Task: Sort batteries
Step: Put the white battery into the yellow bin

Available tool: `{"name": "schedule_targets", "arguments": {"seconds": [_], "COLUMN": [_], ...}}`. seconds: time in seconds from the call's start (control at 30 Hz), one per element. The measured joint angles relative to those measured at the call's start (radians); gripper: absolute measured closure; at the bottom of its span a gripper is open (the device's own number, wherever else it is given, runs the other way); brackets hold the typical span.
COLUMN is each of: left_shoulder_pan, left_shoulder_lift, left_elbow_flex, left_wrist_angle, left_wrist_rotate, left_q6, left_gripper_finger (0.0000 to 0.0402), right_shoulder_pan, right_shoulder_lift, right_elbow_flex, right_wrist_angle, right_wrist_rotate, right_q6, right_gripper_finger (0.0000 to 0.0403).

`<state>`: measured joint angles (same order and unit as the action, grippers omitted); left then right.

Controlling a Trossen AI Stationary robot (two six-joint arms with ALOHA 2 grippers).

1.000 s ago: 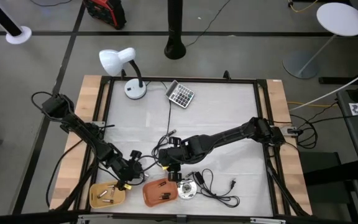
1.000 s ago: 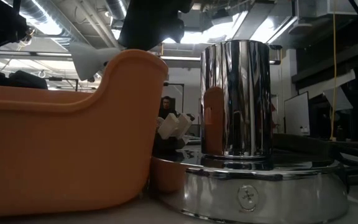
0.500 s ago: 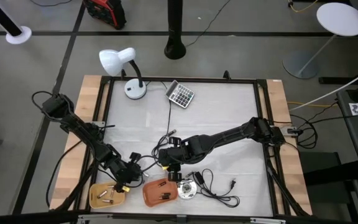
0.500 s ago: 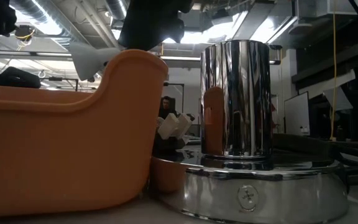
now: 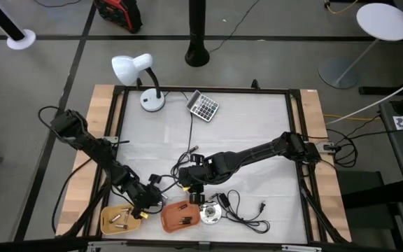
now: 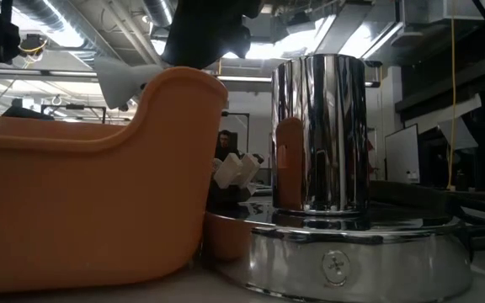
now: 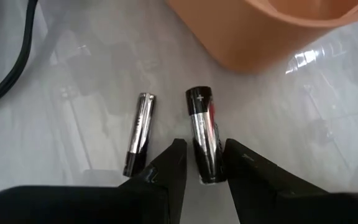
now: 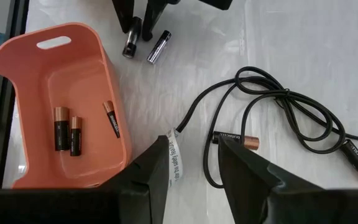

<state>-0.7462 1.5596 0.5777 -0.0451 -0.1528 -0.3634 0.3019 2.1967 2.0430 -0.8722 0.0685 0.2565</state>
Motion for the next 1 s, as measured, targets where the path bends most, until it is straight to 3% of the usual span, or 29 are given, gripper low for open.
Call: {"name": "schedule_targets", "arguments": {"seconds": [0.37, 0.63, 1.0], "left_shoulder_pan": [0.021, 0.022, 0.022], "left_shoulder_lift": [0.002, -0.029, -0.175], "left_elbow_flex": [-0.001, -0.005, -0.010], "left_wrist_angle": [-0.006, -0.018, -0.120], "left_wrist_rotate": [0.011, 0.011, 0.019], "left_q6": [0.001, -0.005, -0.032], "left_gripper_finger": [0.0304, 0.0363, 0.0345], "right_shoulder_pan": [0.000, 0.000, 0.000], "right_shoulder_lift": [0.000, 0.000, 0.000], "right_elbow_flex": [0.000, 0.000, 0.000], "right_wrist_angle": [0.000, 0.000, -0.024], "right_wrist_rotate": [0.000, 0.000, 0.000], "right_q6": [0.000, 0.000, -0.001], "right_gripper_finger": [0.0269, 0.0269, 0.0269]}}
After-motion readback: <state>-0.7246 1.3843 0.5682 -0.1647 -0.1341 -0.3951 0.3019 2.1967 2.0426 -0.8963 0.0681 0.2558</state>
